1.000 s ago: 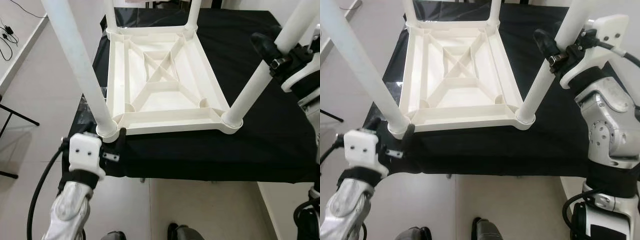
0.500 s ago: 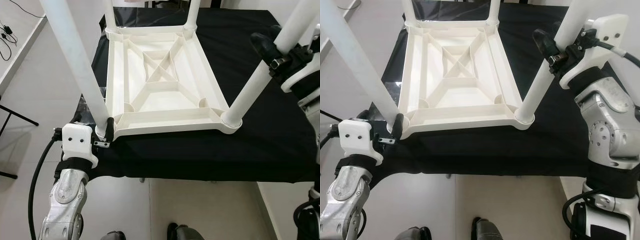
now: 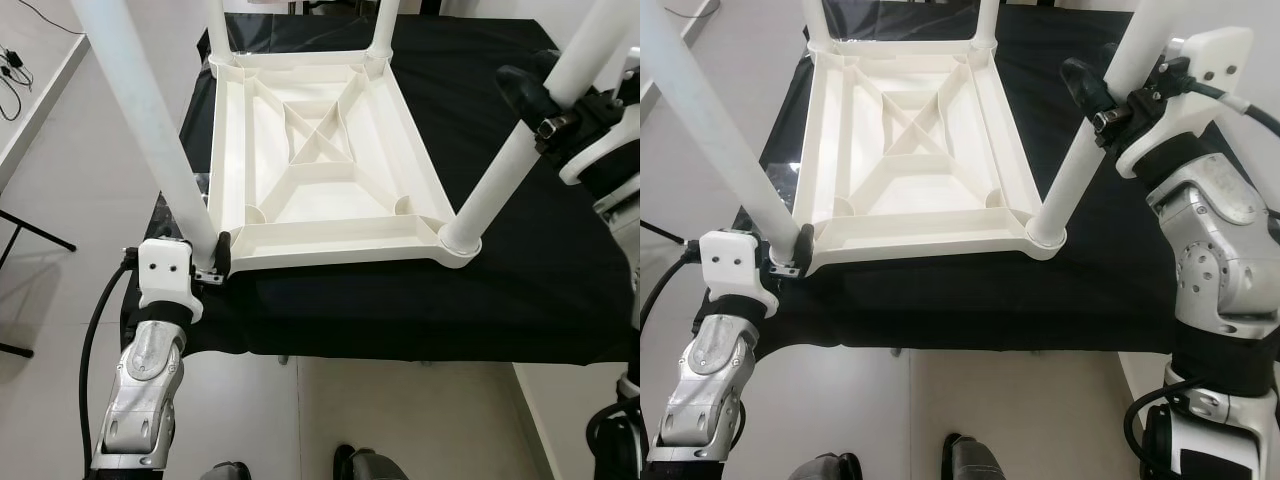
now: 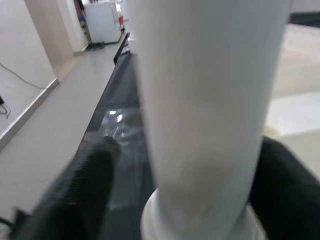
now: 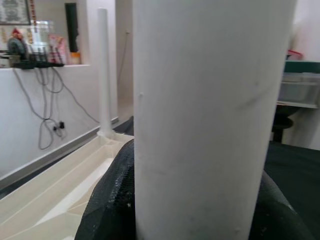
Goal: Building children table
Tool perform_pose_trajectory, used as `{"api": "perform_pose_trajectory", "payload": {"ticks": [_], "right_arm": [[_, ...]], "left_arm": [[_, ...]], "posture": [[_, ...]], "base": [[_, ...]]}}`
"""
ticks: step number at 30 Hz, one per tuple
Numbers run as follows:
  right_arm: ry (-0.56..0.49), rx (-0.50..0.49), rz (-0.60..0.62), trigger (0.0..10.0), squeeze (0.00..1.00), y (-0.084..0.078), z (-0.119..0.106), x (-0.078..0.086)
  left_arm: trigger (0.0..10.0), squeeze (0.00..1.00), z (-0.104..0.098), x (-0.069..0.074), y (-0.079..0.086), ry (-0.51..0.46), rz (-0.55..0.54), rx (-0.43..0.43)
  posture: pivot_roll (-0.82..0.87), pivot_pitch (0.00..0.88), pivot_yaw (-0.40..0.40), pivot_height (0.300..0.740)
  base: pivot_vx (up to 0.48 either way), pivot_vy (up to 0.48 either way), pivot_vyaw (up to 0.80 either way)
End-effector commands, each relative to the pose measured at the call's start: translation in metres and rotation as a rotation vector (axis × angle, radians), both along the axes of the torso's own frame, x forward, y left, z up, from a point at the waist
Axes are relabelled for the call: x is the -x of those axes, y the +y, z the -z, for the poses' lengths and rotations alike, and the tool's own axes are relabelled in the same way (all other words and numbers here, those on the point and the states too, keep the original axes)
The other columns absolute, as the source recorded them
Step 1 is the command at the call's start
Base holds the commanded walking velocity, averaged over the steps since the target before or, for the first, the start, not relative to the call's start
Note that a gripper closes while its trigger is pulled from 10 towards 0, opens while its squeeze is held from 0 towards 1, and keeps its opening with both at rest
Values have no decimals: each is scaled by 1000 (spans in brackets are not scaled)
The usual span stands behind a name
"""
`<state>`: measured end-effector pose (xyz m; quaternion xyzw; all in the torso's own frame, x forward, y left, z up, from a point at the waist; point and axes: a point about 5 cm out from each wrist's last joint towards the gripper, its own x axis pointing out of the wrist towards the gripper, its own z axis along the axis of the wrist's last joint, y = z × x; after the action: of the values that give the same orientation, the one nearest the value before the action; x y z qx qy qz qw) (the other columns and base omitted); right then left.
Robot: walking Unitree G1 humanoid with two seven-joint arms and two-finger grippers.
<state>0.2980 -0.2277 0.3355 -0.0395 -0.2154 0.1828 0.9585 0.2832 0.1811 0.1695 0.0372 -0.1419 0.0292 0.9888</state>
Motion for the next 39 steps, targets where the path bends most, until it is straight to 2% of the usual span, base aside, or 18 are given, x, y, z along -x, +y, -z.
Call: {"api": "perform_pose_trajectory", "payload": {"ticks": [1,7,18,23,24,25,26,27,28,29,30,31,32,33,34,37,38,39], "right_arm": [[6,28,-48,10000,0,9,1,2],[6,27,-49,10000,0,9,1,2],[29,31,-27,10000,0,8,5,-1],[61,19,21,10000,0,5,10,-7],[71,14,37,10000,0,4,12,-8],[88,-5,66,10000,0,3,14,-12],[99,-19,84,10000,0,2,16,-14],[115,-48,100,10000,0,2,18,-17],[115,-48,100,10000,0,2,18,-17],[133,-66,119,10000,0,3,21,-21],[153,-89,130,10000,0,5,25,-24],[167,-103,138,10000,0,7,28,-27],[167,-103,138,10000,0,7,28,-27],[178,-110,146,10000,0,8,31,-29],[184,-114,151,10000,0,9,32,-30],[250,-196,216,10000,0,10,45,-36],[250,-196,216,10000,0,10,45,-36],[291,-243,247,10000,0,12,53,-39]], "left_arm": [[0,0,0,-2,7,-17,-20,16],[0,0,-5,-7,5,-48,-7,20],[0,0,1,-3,6,-42,-20,31],[0,0,-22,-7,19,-111,-49,23],[0,0,-33,-9,22,-139,-47,12],[2863,0,-51,-12,26,-187,-40,-12],[2863,0,-63,-13,29,-218,-35,-28],[4235,0,-82,-15,32,-266,-21,-50],[4235,0,-82,-15,32,-266,-21,-50],[8392,0,-108,-18,34,-325,12,-89],[10000,0,-139,-21,36,-394,44,-133],[10000,0,-160,-21,37,-440,64,-162],[10000,0,-160,-21,37,-440,64,-162],[10000,0,-180,-22,38,-482,82,-195],[10000,0,-191,-21,38,-505,90,-212],[10000,0,-240,-25,33,-585,156,-299],[10000,0,-240,-25,33,-585,156,-299],[10000,0,-257,-26,30,-610,178,-332]], "posture": [[-27,222,-84,740],[-28,220,-83,740],[-23,223,-85,740],[-14,225,-83,740],[-14,225,-83,740],[-5,223,-80,740],[-5,223,-80,740],[0,223,-75,740],[0,223,-75,740],[12,221,-71,740],[21,222,-64,740],[21,222,-64,740],[21,222,-64,740],[30,221,-59,740],[30,221,-59,740],[44,223,-43,740],[44,223,-43,740],[46,224,-37,740]], "base": [[0,0,0],[0,0,0],[0,0,0],[0,0,0],[0,0,0],[0,0,0],[0,0,0],[0,0,0],[0,0,0],[0,0,0],[0,0,0],[0,0,0],[0,0,0],[0,0,0],[0,0,0],[0,0,0],[0,0,0],[0,0,0]]}}
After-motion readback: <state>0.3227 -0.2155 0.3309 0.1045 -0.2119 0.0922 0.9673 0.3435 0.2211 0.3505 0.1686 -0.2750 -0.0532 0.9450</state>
